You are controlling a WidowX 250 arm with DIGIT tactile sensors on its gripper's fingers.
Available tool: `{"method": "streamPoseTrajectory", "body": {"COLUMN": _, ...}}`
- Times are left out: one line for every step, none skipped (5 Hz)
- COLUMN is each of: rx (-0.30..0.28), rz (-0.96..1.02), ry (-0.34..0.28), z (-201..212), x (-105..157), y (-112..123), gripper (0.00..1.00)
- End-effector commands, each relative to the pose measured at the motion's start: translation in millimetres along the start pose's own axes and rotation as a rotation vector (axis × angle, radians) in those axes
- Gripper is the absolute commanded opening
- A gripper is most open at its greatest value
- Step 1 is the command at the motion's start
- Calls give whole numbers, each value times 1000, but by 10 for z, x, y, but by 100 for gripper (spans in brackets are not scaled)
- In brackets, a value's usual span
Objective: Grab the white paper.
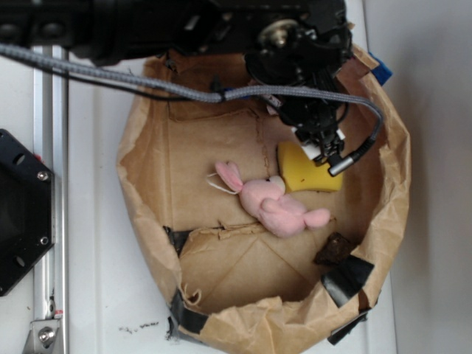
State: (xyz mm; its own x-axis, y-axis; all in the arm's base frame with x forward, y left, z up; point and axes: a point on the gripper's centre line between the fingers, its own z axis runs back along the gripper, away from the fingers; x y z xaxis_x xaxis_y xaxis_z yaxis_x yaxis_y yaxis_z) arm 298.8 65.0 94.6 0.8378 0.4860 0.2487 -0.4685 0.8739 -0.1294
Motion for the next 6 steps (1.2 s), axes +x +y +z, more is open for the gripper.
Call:
{"method": "streamPoseTrajectory", "body": {"rx": -10, "rz": 30, "ry": -79, "z": 105, "x": 46, "y": 94, "gripper": 100}}
{"method": "streamPoseTrajectory", "body": {"rx": 2, "rz": 57, "ry": -98, "z": 72, "x": 75, "y": 203, "gripper": 100}}
{"method": "streamPoseTrajectory", "body": {"rx": 26, "rz": 125, "ry": -158, "z": 69, "x": 102, "y": 323, "gripper": 100}}
{"method": "streamPoseTrajectory", "body": {"rx": 48, "rz": 163, "ry": -188, "z": 49, "x": 39, "y": 370, "gripper": 100}}
{"method": "streamPoseTrajectory", "body": {"rx": 71, "rz": 184, "ry": -213, "z": 67, "x": -85, "y": 343, "gripper": 100}}
{"method": "streamPoseTrajectory", "body": {"rx": 75, "rz": 204, "ry": -225, "z": 94, "x": -126, "y": 332, "gripper": 100}}
